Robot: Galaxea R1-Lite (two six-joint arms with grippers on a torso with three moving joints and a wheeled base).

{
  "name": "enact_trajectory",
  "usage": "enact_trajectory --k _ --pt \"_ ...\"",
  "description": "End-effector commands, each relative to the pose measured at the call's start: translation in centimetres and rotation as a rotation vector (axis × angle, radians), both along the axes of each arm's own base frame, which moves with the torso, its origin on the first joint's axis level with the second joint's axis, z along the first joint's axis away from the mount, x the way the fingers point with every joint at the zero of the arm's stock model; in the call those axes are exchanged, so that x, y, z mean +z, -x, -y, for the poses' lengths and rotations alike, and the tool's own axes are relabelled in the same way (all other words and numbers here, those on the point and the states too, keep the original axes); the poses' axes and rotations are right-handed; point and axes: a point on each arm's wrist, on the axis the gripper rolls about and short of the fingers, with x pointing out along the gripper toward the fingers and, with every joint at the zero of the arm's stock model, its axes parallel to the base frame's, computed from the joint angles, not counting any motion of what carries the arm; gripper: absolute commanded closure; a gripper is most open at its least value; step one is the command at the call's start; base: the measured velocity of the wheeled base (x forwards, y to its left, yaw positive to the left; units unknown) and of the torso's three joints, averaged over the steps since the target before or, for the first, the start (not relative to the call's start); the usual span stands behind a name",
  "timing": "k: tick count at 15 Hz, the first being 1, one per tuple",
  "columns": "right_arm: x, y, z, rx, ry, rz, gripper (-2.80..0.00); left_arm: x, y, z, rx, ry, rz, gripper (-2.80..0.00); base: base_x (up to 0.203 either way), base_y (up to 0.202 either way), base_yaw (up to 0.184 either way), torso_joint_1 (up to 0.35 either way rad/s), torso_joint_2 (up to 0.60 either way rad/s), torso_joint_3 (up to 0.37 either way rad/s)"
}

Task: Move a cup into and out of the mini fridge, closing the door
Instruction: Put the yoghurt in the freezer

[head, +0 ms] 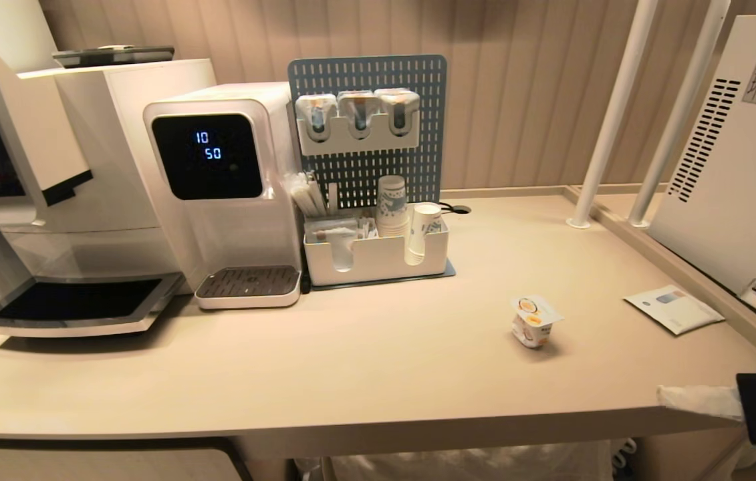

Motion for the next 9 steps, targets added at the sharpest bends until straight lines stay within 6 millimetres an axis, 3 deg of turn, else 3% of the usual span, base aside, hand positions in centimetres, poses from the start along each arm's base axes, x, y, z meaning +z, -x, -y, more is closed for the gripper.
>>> enact_trajectory --k 1,5,9 --pt "-1.4 -1.8 -0.2 0.014 0.000 -0.040 0.00 0.0 0.0 0.0 0.000 0.000 0.000 0.00 0.000 0.000 0.000 0.000 0.00 0.000" --pt "-2.5 -4.0 -0.5 0.022 0.002 -0.028 0.00 0.0 0.0 0.0 0.002 0.000 0.000 0.00 0.000 0.000 0.000 0.000 0.00 0.000" --pt "-4.0 -4.6 -1.2 -0.010 0.073 -0.064 0.00 0.0 0.0 0.0 0.001 0.000 0.000 0.00 0.000 0.000 0.000 0.000 0.00 0.000"
